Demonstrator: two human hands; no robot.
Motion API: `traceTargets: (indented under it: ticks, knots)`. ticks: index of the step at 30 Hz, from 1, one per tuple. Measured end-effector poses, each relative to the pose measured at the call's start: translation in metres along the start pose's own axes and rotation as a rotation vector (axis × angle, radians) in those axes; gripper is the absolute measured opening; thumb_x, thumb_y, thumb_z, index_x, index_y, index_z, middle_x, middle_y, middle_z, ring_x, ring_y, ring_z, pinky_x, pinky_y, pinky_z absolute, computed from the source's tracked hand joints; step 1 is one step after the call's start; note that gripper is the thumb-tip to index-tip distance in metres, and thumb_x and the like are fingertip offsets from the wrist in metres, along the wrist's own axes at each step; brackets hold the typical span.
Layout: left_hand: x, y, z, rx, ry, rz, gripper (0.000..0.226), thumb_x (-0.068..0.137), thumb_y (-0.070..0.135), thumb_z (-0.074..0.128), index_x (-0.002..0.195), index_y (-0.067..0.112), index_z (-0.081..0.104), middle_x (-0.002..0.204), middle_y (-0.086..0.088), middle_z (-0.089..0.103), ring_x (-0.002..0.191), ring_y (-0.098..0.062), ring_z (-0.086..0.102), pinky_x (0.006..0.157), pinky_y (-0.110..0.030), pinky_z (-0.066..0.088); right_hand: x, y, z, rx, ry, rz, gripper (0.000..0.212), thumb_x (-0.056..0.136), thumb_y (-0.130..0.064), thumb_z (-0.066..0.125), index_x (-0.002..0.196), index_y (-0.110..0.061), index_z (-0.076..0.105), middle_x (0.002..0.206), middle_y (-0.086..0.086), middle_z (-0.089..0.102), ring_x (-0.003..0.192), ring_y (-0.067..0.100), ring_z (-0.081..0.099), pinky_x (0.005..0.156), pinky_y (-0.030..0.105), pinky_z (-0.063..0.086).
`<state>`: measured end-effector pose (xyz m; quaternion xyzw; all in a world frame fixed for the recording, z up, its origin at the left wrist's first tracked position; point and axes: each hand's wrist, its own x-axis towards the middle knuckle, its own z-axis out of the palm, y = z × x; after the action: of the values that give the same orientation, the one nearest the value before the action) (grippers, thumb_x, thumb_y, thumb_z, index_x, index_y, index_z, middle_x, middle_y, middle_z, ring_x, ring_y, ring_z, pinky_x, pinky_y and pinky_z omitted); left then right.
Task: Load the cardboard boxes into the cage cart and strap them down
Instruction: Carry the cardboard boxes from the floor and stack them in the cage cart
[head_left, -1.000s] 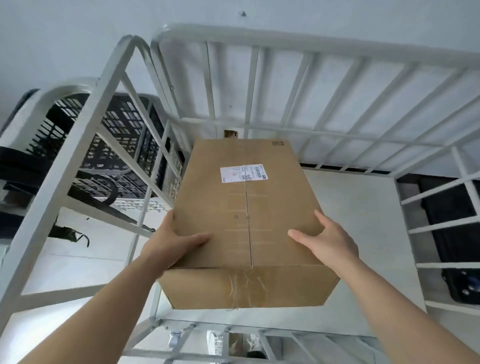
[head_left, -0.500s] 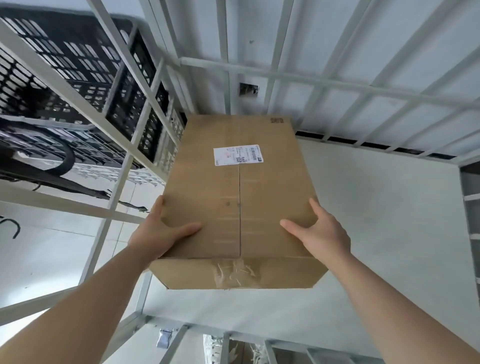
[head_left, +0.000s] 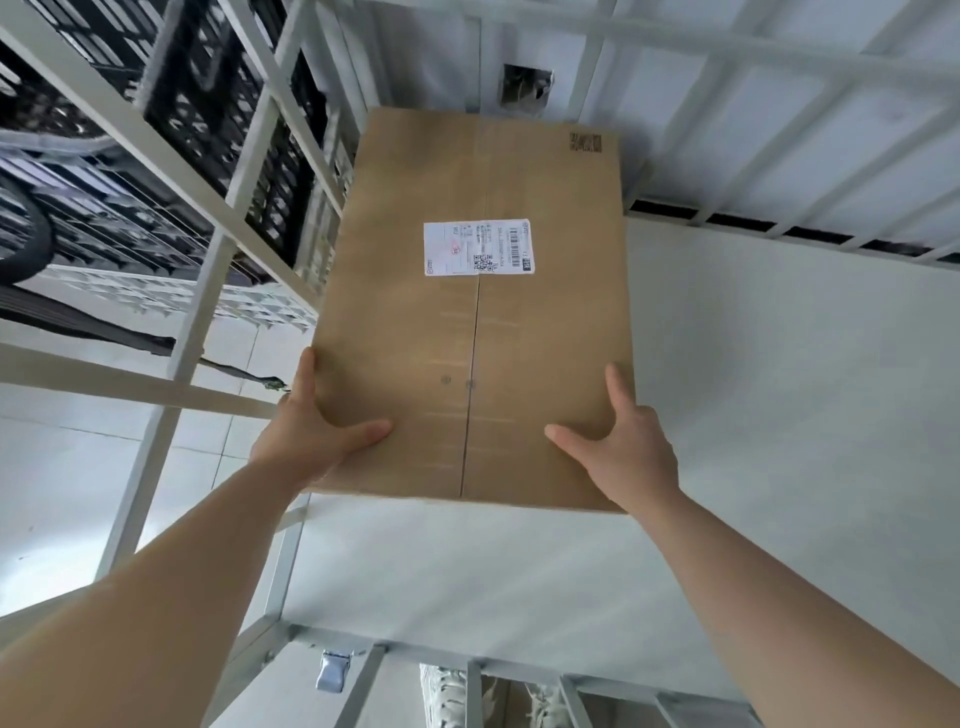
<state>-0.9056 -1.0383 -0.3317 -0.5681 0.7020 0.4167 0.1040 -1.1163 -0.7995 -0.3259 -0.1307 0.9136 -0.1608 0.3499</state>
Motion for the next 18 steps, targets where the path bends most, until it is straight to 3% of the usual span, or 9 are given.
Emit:
traceTargets:
  ticks: [4,14,18]
  knots:
    - [0.016,-0.012,0.008,0.046,0.012,0.001,0.128,0.056,0.051,0.087,0.148,0.043,-0.002,0.145,-0.003,0.037,0.127,-0.027,0.044,0.101,-0.049,0.041,0.011,0.0,0.018,-0.036,-0.011,-0.009,0.104,0.067,-0.069,0.065,0.146,-0.048,0.002,0.118,0.006,0.046,0.082,0.02,0.046,0.071,0.031,0.038]
    - [0.036,-0.02,0.015,0.288,0.011,-0.056,0.125,0.064,0.054,0.08,0.148,0.04,-0.012,0.148,-0.007,0.029,0.129,-0.03,0.042,0.095,-0.048,0.041,0.024,0.0,0.049,-0.048,-0.014,-0.052,0.103,0.071,-0.063,0.066,0.146,-0.047,-0.003,0.114,0.009,0.044,0.082,0.024,0.048,0.072,0.033,0.04]
    - [0.036,-0.017,0.014,0.288,-0.038,-0.073,0.122,0.069,0.052,0.078,0.149,0.035,-0.012,0.15,-0.009,0.023,0.131,-0.031,0.039,0.1,-0.047,0.04,0.026,-0.005,0.05,-0.082,-0.029,-0.053,0.104,0.073,-0.062,0.066,0.146,-0.046,-0.005,0.114,0.008,0.04,0.079,0.025,0.048,0.07,0.033,0.039]
